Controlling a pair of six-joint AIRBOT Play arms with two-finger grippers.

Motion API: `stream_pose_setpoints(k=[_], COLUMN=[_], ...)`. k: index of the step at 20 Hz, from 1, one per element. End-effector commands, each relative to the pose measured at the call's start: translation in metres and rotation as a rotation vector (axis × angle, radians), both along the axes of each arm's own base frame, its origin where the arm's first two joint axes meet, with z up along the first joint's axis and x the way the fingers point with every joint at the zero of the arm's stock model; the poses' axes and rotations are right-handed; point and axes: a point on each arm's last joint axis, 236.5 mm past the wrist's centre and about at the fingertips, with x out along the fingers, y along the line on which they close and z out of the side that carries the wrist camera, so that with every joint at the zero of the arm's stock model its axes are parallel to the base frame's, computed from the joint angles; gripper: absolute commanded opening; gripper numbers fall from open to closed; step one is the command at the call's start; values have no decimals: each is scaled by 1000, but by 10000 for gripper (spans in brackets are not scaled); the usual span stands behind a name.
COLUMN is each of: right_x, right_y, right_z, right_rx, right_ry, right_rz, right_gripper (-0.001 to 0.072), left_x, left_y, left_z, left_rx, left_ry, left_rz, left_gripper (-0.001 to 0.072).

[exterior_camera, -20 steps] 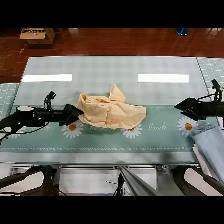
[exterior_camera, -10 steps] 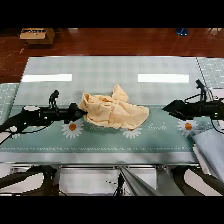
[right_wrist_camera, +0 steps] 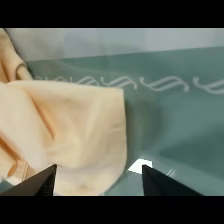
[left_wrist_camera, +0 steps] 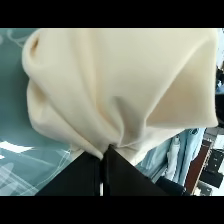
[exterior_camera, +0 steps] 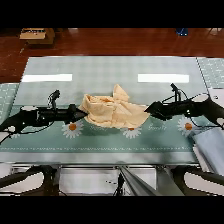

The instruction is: Fold the shirts.

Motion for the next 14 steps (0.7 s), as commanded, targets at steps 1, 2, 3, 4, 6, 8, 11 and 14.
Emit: stream_pose_setpoints(k=[1, 2, 3, 4, 6, 8, 11, 14], right_x=[17, 19, 24, 29, 40, 56, 82, 86], right_y=[13, 22, 30, 38, 44, 29, -13, -41], right_z=[-24, -30, -31, -27, -1, 40, 130, 218], right_rx=[-41, -53, -59, -53, -47, -75, -126, -176], right_ry=[1, -8, -29, -61, -164, -286, -518, -735], right_rz=[-76, -74, -77, -77, -3, 26, -39, -104], right_gripper=[530, 415, 223, 31, 29, 28, 28, 28], left_x=[-5, -6, -5, -3, 3, 9, 34, 59], left_y=[-5, -7, -8, -10, -14, -11, 19, 52], left_z=[9, 12, 15, 19, 41, 83, 158, 249], left_rx=[-37, -49, -57, -72, -141, -237, -300, -298], left_ry=[-25, -45, -58, -73, -118, -201, -365, -564], left_rz=[-41, -55, -56, -53, -71, -127, -123, -54], left_gripper=[27, 27, 27, 27, 27, 26, 26, 26])
